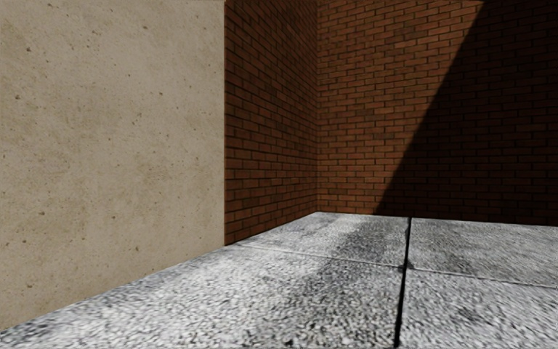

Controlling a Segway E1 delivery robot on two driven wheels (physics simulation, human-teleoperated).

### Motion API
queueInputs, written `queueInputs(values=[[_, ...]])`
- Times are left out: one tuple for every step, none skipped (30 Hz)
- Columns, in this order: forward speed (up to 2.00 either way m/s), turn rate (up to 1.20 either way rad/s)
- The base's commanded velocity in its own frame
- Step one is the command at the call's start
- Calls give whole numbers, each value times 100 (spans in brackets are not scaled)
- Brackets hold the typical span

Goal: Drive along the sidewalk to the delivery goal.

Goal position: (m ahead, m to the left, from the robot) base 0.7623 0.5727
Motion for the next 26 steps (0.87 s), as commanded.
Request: queueInputs(values=[[0,0],[0,0],[0,0],[0,0],[0,0],[0,0],[0,0],[0,0],[0,0],[0,0],[0,0],[0,0],[0,0],[0,0],[0,0],[0,0],[0,0],[0,0],[0,0],[0,0],[0,0],[0,0],[0,0],[0,0],[0,0],[0,0]])
